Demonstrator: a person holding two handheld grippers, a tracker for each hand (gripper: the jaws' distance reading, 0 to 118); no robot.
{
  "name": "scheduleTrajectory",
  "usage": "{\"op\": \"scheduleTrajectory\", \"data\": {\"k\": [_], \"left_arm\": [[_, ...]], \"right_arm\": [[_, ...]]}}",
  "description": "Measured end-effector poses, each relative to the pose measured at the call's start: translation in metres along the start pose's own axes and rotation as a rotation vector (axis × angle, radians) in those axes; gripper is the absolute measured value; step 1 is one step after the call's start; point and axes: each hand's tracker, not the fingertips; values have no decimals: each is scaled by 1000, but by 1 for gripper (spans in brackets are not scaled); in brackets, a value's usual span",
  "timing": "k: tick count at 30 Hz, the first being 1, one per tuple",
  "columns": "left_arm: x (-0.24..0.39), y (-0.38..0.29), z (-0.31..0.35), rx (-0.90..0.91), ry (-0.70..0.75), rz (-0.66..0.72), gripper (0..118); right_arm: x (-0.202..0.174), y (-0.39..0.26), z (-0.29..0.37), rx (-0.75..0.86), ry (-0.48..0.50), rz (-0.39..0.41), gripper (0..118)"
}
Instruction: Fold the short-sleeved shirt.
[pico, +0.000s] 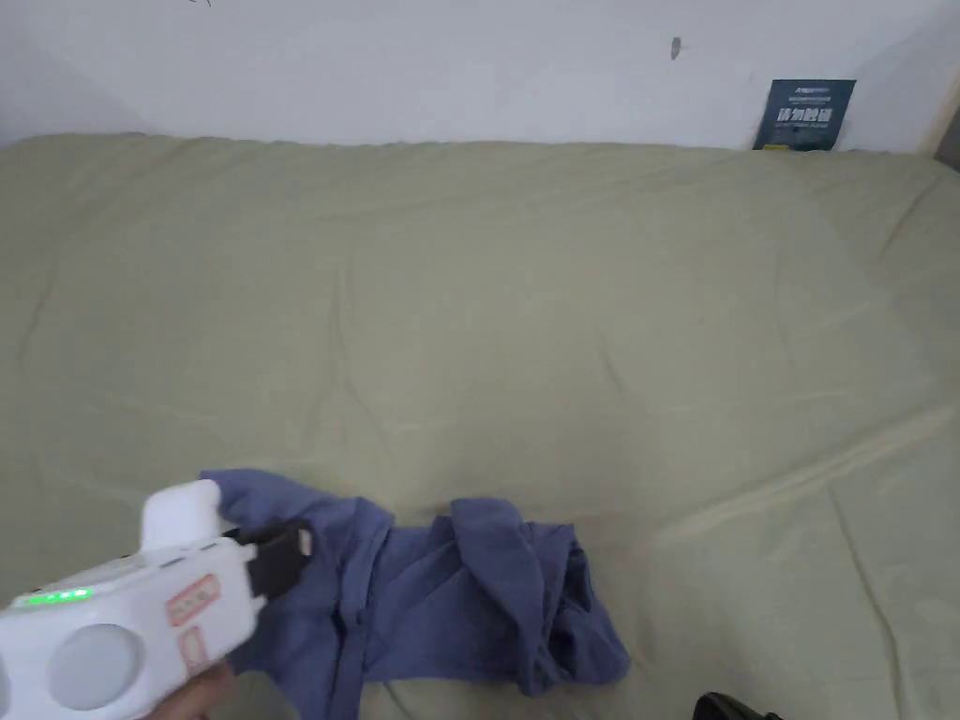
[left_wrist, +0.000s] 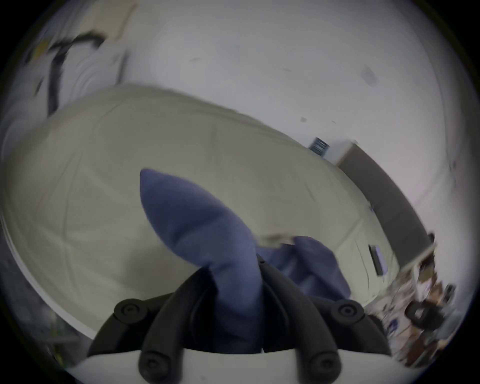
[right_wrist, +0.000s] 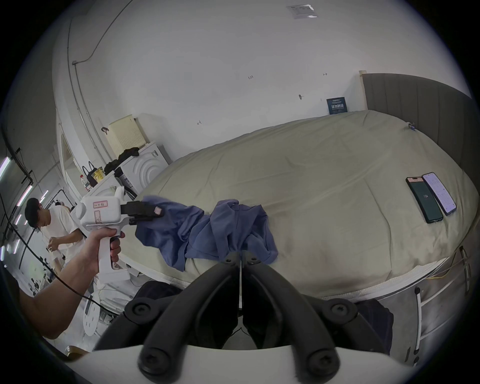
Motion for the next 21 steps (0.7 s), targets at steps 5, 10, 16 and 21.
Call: {"op": "scheduleTrajectory", "data": {"k": [5,10,16,21], "left_arm": [[106,-33,-65,-112,32,-225,11],[133,-80,-122,-203,140,-365,11],[96,-33,-64,-164,-85,-95,64],[57,-5,9,15,-262,16,115]], "right_arm": [[14,3,9,23,-8,-15,3],[26,10,22,61,-9,-43,3],[34,14,24,69,-3,-34,3],[33,10,19,61,-4,-34,3]]}}
